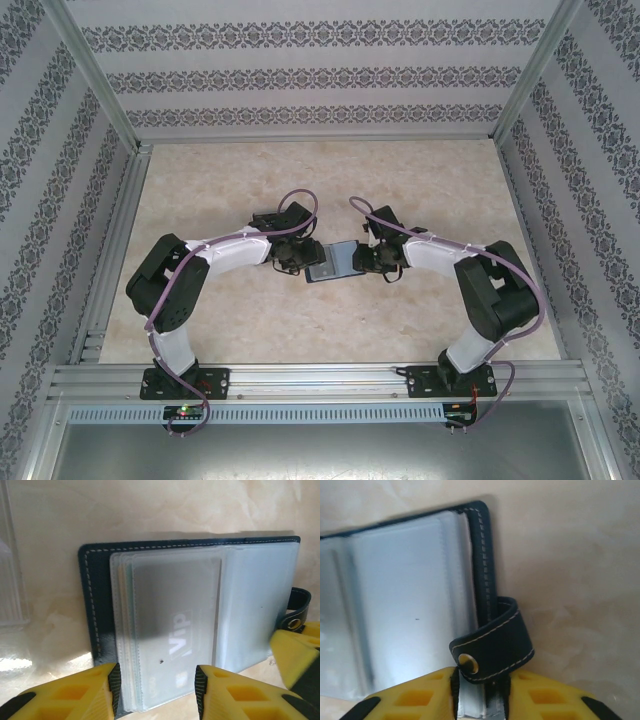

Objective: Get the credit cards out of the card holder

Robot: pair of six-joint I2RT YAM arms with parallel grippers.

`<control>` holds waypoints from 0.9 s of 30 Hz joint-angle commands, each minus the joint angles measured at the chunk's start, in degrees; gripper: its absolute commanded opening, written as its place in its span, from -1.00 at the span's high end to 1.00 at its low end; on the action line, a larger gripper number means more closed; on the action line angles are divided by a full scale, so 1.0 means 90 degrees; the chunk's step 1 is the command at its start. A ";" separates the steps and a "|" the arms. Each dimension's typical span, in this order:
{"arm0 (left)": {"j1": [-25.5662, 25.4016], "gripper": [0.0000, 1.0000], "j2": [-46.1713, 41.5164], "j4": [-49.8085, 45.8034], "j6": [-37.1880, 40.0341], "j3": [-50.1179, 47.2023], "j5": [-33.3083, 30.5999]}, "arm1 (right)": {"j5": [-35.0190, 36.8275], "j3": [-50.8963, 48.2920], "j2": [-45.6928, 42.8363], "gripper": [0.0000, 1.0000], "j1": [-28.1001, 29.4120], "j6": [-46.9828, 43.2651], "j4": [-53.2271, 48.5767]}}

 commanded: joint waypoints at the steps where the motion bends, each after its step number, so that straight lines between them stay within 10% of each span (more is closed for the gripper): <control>1: -0.0130 0.10 0.0059 0.0130 0.0133 0.0161 0.0042 | -0.0110 -0.0060 0.0125 0.51 0.0009 -0.0048 0.0152; 27: -0.0130 0.16 0.0218 -0.0328 0.0138 0.0256 -0.0570 | -0.0146 -0.0229 0.0213 0.68 0.0174 0.0101 0.0285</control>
